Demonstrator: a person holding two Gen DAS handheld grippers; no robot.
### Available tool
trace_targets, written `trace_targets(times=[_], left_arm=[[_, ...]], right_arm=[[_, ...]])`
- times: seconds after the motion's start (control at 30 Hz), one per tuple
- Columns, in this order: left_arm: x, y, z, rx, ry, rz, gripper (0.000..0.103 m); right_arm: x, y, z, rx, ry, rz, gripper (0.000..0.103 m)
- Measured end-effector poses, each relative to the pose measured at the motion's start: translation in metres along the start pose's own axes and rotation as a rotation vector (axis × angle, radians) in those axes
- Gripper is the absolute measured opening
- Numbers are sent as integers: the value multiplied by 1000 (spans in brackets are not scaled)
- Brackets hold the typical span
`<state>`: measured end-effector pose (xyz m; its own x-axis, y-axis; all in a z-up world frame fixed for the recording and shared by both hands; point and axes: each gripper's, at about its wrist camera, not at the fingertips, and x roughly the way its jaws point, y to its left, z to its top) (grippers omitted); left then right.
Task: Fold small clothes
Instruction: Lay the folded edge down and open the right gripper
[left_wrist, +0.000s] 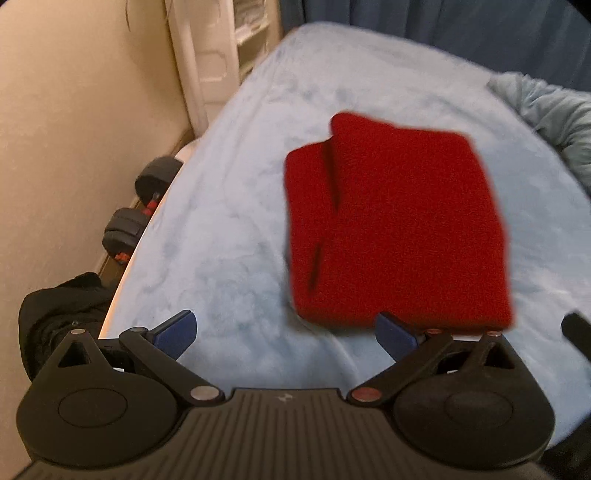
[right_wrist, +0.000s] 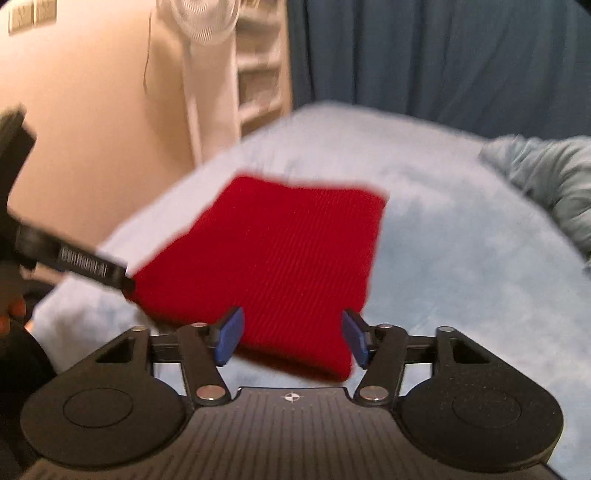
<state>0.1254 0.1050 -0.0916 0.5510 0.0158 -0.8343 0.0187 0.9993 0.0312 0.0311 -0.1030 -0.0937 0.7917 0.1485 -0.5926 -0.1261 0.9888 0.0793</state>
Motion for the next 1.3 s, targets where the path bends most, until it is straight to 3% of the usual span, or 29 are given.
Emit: trace_targets(times=[0.07,0.27,0.53,0.83,1.3], left_arm=[[-24,-4,-10,-12,-19,-22,103],[-83,-19,-39,-19,-77,-34,103],[-129,-25,-65,34,-111,-22,103],[-137,-33,-72,39,-107,-18,103],[-121,-34,-63,44,-71,-8,103]], right_arm=[[-26,-5,9,12,-59,-24,80],[-95,-9,3,44,-142,-59,87],[-130,-5,-23,113,-147,-62,87],[-143,-6,-33,118,-134,-64,87],[-130,-15,-31,170,-89,-64,87]])
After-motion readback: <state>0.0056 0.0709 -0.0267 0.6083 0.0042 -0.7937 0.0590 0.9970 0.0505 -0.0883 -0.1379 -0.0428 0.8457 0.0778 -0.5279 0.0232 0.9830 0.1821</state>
